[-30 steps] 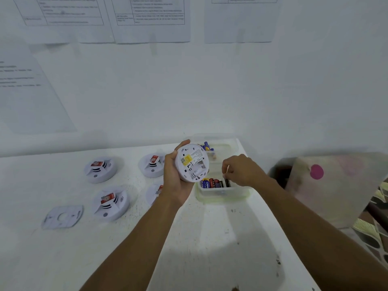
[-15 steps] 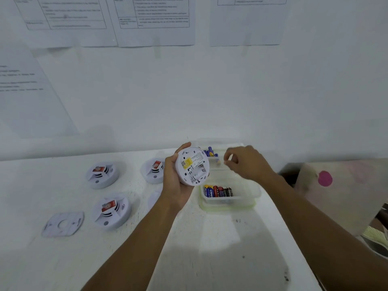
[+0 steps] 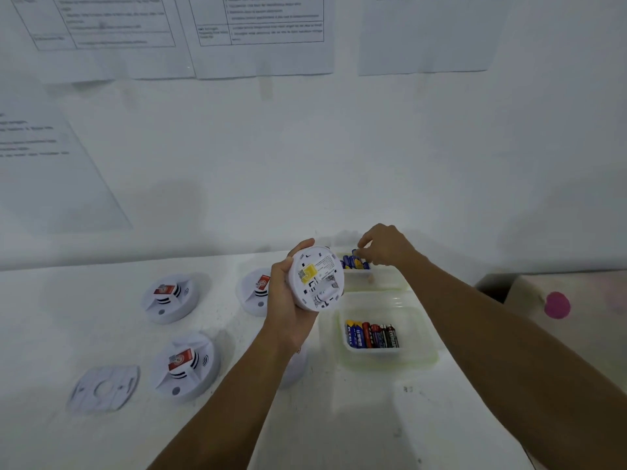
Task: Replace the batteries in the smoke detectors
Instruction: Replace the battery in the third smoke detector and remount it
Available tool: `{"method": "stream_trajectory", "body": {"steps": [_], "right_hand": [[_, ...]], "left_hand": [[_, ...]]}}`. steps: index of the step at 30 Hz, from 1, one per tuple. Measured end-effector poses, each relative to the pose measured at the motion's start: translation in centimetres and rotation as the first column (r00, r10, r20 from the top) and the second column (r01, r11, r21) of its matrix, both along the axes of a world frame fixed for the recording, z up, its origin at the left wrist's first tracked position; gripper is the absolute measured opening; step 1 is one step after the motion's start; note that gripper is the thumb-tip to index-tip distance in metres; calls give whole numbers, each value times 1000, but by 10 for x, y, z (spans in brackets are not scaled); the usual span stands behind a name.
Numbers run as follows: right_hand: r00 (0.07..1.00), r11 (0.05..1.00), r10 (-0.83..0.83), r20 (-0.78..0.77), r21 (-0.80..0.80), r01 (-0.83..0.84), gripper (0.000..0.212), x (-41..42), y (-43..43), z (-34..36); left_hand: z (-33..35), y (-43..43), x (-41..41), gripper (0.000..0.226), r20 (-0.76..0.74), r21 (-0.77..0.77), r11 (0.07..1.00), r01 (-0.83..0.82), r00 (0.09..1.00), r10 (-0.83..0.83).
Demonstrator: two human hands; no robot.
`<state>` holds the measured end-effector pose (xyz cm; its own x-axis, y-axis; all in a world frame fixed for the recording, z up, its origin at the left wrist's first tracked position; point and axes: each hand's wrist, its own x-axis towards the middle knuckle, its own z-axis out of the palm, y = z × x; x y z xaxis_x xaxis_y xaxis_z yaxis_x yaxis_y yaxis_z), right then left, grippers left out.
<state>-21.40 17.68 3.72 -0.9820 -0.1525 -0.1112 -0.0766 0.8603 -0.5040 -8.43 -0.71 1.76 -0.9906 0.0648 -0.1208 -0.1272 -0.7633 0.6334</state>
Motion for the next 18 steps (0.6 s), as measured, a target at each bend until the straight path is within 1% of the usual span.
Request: {"method": "stream_trajectory", "body": {"steps": [3,7,9,12,14,18], "right_hand": [[999,999,-41,-1,11,41,15,-2,-10,-5],[996,996,-85,2,-11,85,22,-2,-13,-8],[996,995,-86,13,-50,86,26,-3,-11,-7],[993,962,-93,72,-249,108,32,3,-5,4],[995,919,-53,89,-384,83,33,15,-1,16],[999,815,39,33,-579,-13,29,51,4,37]], "left_hand": [[-4,-2,-4,40,5,13,1000,4,1000,-4],[-7,-4,-6,40,15,17,1000,-3,1000,2],[-6,-4,-6,40,17,14,1000,-9,1000,9],[-6,-4,-6,40,17,15,1000,-18,1000,18],[-5,-4,-6,40,16,21,1000,-16,1000,16],[-1,-1,-4,40,18,43,999,-13,1000,12]]}}
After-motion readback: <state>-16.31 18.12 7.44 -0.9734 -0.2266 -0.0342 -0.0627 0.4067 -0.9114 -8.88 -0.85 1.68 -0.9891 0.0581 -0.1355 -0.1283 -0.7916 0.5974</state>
